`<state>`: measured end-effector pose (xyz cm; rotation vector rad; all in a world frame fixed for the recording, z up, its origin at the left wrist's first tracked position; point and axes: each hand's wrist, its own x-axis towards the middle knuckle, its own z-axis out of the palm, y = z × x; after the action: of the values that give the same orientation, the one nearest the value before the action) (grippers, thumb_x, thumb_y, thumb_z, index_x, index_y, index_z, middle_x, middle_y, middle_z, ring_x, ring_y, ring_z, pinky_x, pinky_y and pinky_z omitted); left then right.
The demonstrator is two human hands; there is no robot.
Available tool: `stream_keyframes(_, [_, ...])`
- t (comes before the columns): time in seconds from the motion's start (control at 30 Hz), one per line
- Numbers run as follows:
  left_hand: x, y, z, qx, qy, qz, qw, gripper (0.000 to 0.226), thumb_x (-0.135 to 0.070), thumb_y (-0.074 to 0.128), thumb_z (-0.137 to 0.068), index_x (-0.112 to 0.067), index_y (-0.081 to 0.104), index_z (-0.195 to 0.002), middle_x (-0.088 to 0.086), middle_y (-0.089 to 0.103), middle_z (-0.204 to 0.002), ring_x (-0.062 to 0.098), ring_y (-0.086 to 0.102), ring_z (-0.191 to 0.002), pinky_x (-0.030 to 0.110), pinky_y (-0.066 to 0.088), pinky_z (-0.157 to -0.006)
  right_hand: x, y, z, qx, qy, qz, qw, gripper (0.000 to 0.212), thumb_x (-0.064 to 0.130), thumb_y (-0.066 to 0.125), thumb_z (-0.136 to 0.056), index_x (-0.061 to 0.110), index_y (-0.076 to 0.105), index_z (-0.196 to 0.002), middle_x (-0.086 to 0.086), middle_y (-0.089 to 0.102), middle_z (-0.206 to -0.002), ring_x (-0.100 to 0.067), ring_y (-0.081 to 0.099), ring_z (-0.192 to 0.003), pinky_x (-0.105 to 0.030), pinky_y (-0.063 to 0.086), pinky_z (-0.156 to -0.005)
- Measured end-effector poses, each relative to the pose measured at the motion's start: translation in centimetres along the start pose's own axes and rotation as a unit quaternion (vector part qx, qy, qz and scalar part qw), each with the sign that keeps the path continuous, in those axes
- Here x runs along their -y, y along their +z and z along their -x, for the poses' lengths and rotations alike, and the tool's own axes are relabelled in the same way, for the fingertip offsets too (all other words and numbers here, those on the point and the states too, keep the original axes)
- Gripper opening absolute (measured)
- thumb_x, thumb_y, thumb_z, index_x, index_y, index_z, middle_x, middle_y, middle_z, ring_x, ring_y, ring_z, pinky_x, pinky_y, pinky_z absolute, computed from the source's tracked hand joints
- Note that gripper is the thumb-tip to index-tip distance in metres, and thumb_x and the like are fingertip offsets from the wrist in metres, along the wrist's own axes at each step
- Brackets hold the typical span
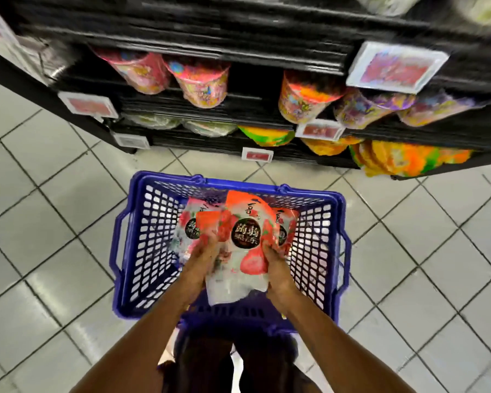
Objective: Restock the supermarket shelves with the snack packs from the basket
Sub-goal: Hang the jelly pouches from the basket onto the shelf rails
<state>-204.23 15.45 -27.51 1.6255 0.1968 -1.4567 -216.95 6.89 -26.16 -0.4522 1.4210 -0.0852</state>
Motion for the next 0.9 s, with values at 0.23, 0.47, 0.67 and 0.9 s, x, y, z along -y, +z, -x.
stream_keyframes(0.23, [-7.5,0.2,10.5,0.066,-0.025,0.174,0.982,0.025,-0.011,0.049,-0.093,-0.012,0.074,-0.095,0.008,0.072,-0.098,0.023,0.066,-0.086,0.03,0.054,-0.073,7.2,0.7,11.5,0.106,0.014,-0.054,0.993,0.069,0.049,0.069,-0.076,0.023,0.053,-0.138,-0.011,0.062,-0.134,-0.033,0.057,-0.124,-0.059,0.04,-0.108])
stream_keyframes(0.47, [-17.7,4.2,22.4,0.079,0.025,-0.001,0.997,0.026,-0.02,0.055,-0.091,-0.004,0.067,-0.108,0.013,0.067,-0.113,0.019,0.061,-0.102,0.04,0.045,-0.105,15.4,1.5,25.9,0.175,-0.016,-0.147,0.973,0.027,0.037,0.056,-0.094,0.028,0.08,-0.085,0.001,0.078,-0.081,-0.014,0.075,-0.073,-0.032,0.06,-0.058])
stream_keyframes(0.67, [-25.6,6.3,30.9,0.111,0.077,0.055,0.989,0.042,-0.039,0.062,-0.072,-0.011,0.069,-0.102,0.002,0.076,-0.087,0.013,0.071,-0.073,0.028,0.058,-0.071,22.3,1.5,35.3,0.198,-0.077,-0.158,0.964,0.04,0.037,0.044,-0.097,0.023,0.067,-0.126,-0.006,0.068,-0.125,-0.025,0.065,-0.114,-0.044,0.054,-0.095])
stream_keyframes(0.9, [-32.2,5.1,38.5,0.067,0.196,0.064,0.976,0.038,-0.04,0.072,-0.072,-0.012,0.074,-0.098,0.006,0.077,-0.093,0.017,0.074,-0.08,0.029,0.058,-0.069,26.5,-1.1,43.0,0.23,-0.218,-0.131,0.94,0.046,0.016,0.056,-0.083,0.004,0.055,-0.127,-0.01,0.071,-0.112,-0.023,0.068,-0.103,-0.039,0.057,-0.088])
